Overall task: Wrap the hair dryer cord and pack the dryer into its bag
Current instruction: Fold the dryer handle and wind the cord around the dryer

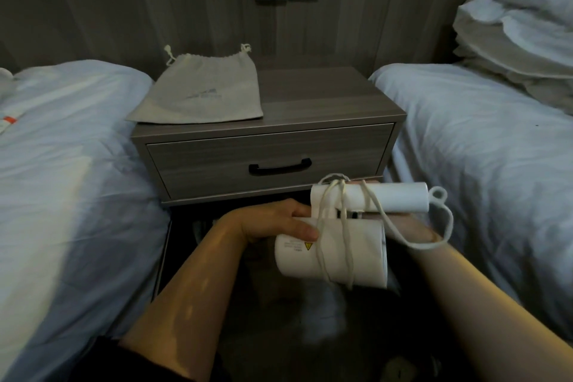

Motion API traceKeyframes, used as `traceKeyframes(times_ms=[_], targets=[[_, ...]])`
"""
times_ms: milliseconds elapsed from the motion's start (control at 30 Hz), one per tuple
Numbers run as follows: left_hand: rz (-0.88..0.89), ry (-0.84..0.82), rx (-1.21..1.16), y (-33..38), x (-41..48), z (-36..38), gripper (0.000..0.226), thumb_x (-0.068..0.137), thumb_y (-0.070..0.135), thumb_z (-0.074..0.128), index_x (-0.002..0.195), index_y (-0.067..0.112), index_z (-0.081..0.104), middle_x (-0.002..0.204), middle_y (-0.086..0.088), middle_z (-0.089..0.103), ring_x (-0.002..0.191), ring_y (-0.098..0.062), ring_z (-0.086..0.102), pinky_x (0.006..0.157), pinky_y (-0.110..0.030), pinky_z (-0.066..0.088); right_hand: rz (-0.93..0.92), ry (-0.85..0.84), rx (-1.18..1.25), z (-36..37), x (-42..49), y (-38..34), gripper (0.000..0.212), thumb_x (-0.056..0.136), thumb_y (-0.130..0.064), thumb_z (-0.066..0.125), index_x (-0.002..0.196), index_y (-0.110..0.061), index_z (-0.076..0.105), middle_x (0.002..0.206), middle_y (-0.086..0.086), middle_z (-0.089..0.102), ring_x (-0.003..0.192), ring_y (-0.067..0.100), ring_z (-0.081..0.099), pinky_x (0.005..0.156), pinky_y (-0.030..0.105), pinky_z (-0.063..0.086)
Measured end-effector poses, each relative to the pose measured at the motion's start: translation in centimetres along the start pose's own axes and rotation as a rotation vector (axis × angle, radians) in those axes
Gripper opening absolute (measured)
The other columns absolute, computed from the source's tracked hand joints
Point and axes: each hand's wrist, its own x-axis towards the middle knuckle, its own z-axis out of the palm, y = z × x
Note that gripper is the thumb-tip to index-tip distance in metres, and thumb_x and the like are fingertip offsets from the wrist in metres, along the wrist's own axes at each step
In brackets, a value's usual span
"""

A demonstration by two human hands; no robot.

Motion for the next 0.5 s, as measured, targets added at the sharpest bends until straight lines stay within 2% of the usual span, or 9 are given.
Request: traceKeyframes(times_ms=[67, 133, 200, 267, 300, 367, 400, 433, 500], targets=[[0.027, 0.074, -0.099, -0.3, -0.1, -0.3, 0.065, 0.036, 0.065, 0.08, 0.087, 0.027, 0.071, 0.082, 0.012, 0.074, 0.082, -0.001, 0.068, 0.072, -0.016, 0.051, -0.068, -0.015, -0.096, -0.4, -0.8, -0.5, 0.025, 0.089, 0.004, 0.051, 0.108, -0.01, 0.06, 0.096, -0.01, 0.054, 0.101, 0.017, 0.049, 0.099, 0.026, 0.04], [0.098, 0.181, -0.205, -0.7, -0.1, -0.8, 0.059, 0.033, 0.064, 0.082, 0.078, 0.027, 0.076, 0.078, 0.012, 0.075, 0.077, 0.0, 0.068, 0.068, -0.015, 0.052, -0.097, -0.007, -0.171, -0.6, -1.7, -0.9, 0.021, 0.087, 0.004, 0.055, 0.105, -0.003, 0.063, 0.105, 0.004, 0.06, 0.104, 0.018, 0.049, 0.09, 0.019, 0.04], [0.187, 0.297, -0.334, -0.5, -0.3, -1.2, 0.054, 0.031, 0.06, 0.085, 0.071, 0.025, 0.078, 0.073, 0.008, 0.075, 0.071, -0.001, 0.069, 0.063, -0.016, 0.053, -0.06, -0.029, -0.295, -0.4, -1.8, -0.9, 0.011, 0.087, -0.007, 0.059, 0.088, -0.001, 0.067, 0.092, 0.015, 0.065, 0.087, 0.015, 0.056, 0.074, 0.023, 0.043], [0.237, 0.376, -0.476, 0.0, -0.8, -1.7, 0.044, 0.037, 0.047, 0.087, 0.069, 0.019, 0.078, 0.069, 0.004, 0.075, 0.066, -0.005, 0.07, 0.058, -0.018, 0.054, -0.009, -0.072, -0.277, -0.3, -1.5, -0.7, 0.03, 0.091, -0.02, 0.056, 0.062, -0.01, 0.058, 0.063, 0.012, 0.056, 0.055, 0.008, 0.049, 0.054, 0.022, 0.039], [0.234, 0.409, -0.534, 0.3, -1.2, -1.9, 0.042, 0.042, 0.043, 0.085, 0.073, 0.017, 0.077, 0.071, 0.002, 0.075, 0.067, -0.008, 0.071, 0.058, -0.02, 0.055, 0.024, -0.075, -0.197, -0.4, -1.3, -0.8, 0.036, 0.092, -0.024, 0.055, 0.058, -0.013, 0.056, 0.055, 0.007, 0.051, 0.047, 0.006, 0.044, 0.048, 0.019, 0.036], [0.226, 0.454, -0.587, 0.6, -1.7, -2.3, 0.047, 0.054, 0.045, 0.079, 0.091, 0.017, 0.07, 0.08, 0.001, 0.076, 0.074, -0.011, 0.072, 0.064, -0.026, 0.056, 0.047, -0.064, -0.064, -0.9, -1.3, -1.2, 0.032, 0.091, -0.026, 0.056, 0.062, -0.014, 0.061, 0.049, -0.003, 0.047, 0.043, 0.002, 0.041, 0.045, 0.014, 0.034], [0.218, 0.475, -0.595, 0.6, -1.9, -2.3, 0.042, 0.064, 0.045, 0.072, 0.096, 0.019, 0.067, 0.083, 0.001, 0.076, 0.077, -0.013, 0.072, 0.068, -0.029, 0.056, 0.045, -0.054, -0.018, -1.2, -1.4, -1.4, 0.029, 0.089, -0.025, 0.058, 0.065, -0.012, 0.063, 0.047, -0.007, 0.048, 0.043, 0.001, 0.041, 0.045, 0.012, 0.033], [0.212, 0.483, -0.614, 0.7, -2.0, -2.1, 0.034, 0.073, 0.043, 0.065, 0.098, 0.021, 0.066, 0.085, 0.001, 0.076, 0.078, -0.013, 0.072, 0.07, -0.029, 0.056, 0.044, -0.039, 0.01, -1.6, -1.5, -1.6, 0.027, 0.088, -0.025, 0.06, 0.065, -0.011, 0.065, 0.047, -0.008, 0.049, 0.044, 0.0, 0.042, 0.047, 0.011, 0.033], [0.194, 0.508, -0.69, 0.7, -1.7, -1.7, 0.032, 0.073, 0.044, 0.054, 0.097, 0.025, 0.065, 0.084, 0.004, 0.076, 0.075, -0.013, 0.072, 0.067, -0.028, 0.058, 0.021, -0.024, 0.002, -2.0, -1.6, -1.8, 0.027, 0.087, -0.025, 0.061, 0.063, -0.016, 0.066, 0.054, -0.007, 0.054, 0.053, -0.001, 0.046, 0.054, 0.011, 0.035]])
